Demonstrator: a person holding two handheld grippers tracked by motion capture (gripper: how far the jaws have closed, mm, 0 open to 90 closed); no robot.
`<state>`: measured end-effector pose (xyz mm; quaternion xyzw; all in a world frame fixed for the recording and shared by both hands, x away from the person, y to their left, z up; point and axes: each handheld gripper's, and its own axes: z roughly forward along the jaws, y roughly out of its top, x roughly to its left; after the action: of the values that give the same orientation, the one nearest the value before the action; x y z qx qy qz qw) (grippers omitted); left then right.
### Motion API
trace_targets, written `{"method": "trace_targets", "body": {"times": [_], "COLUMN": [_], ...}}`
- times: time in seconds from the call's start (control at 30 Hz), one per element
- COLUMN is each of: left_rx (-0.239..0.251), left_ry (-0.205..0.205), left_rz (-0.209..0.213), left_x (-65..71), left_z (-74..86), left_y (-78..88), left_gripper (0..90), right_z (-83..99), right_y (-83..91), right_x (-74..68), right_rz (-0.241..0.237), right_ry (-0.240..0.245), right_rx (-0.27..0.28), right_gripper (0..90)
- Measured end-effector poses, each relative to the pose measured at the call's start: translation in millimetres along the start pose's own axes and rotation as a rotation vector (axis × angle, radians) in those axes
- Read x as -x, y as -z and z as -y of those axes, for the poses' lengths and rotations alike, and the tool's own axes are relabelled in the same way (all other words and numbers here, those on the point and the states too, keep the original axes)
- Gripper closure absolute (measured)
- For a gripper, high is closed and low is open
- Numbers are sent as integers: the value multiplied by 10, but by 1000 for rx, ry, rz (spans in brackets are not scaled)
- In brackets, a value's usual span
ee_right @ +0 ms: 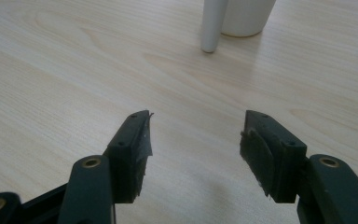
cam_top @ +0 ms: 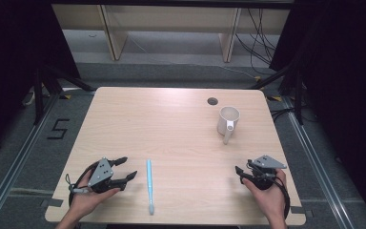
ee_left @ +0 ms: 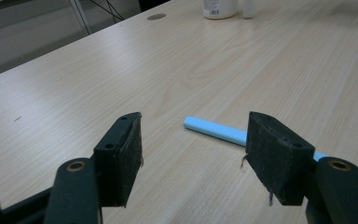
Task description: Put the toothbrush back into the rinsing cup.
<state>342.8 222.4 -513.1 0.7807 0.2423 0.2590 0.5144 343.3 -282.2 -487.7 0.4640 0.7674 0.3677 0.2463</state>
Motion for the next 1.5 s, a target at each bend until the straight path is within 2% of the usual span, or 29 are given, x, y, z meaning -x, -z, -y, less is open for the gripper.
{"method": "trace_targets", "body": {"times": [0.13,0.2,0.23,0.27,0.3,0.33,0.37,0.4,0.43,0.5,0.53,0.6,0.67,0.83,0.87,0.9,1.07,1.1,1.13,1.17,1.2,1.23,1.27,1.3,1.33,1.37,1.4,1.43,1.5], "left_rx": [-27,-42,-56,-56,-55,-51,-61,-73,-73,-101,-101,-133,-138,-170,-178,-176,-197,-224,-224,-254,-261,-274,-277,-277,-296,-313,-313,-335,-341], "left_ry": [-36,-53,-100,-100,-152,-168,-189,-214,-214,-267,-267,-306,-311,-345,-351,-355,-383,-425,-425,-477,-496,-514,-532,-532,-562,-578,-578,-596,-604], "left_rz": [20,34,62,62,103,122,134,144,144,193,193,223,229,258,266,272,298,317,317,337,348,363,371,371,397,411,411,426,428], "left_x": [5,10,32,32,47,53,63,73,73,95,95,102,104,101,109,120,158,175,175,181,184,184,187,187,186,177,177,154,140], "left_z": [-81,-102,-161,-161,-235,-269,-304,-336,-336,-406,-406,-451,-460,-519,-531,-538,-575,-597,-597,-628,-639,-653,-656,-656,-668,-679,-679,-697,-704], "left_y": [-26,-34,-47,-47,-63,-75,-76,-77,-77,-96,-96,-116,-127,-177,-173,-176,-181,-196,-196,-214,-232,-251,-275,-275,-322,-345,-345,-387,-405], "left_gripper": [364,362,362,362,362,362,362,362,362,362,363,363,365,367,368,368,367,367,370,374,378,384,390,394,396,399,403,408,420], "right_z": [-25,-33,-43,-43,-74,-94,-114,-128,-128,-138,-138,-130,-130,-128,-131,-138,-162,-172,-172,-173,-176,-175,-178,-178,-165,-171,-165,-164,-165], "right_y": [28,47,59,59,78,95,108,133,133,149,149,132,126,104,104,103,104,97,97,85,83,83,79,79,63,59,52,56,61], "right_x": [-1,-4,-13,-13,-22,-36,-44,-54,-54,-84,-84,-96,-93,-140,-153,-152,-212,-229,-229,-230,-228,-247,-230,-230,-251,-242,-238,-244,-249], "right_rz": [-10,0,-2,-2,-3,-16,-8,-6,-6,-17,-17,-24,-27,-44,-56,-64,-88,-91,-91,-90,-91,-97,-92,-92,-97,-103,-103,-102,-105], "right_ry": [-6,4,2,2,13,7,23,15,15,20,20,31,38,15,21,49,54,55,55,66,70,44,72,72,55,67,76,67,56], "right_rx": [-2,12,6,6,13,-5,8,16,16,25,25,12,9,-14,-22,-23,-41,-37,-37,-32,-32,-39,-40,-40,-38,-39,-37,-43,-47], "right_gripper": [426,424,423,423,419,417,417,416,416,415,415,415,415,441,454,461,470,471,471,471,470,471,470,470,471,470,470,470,470]}}
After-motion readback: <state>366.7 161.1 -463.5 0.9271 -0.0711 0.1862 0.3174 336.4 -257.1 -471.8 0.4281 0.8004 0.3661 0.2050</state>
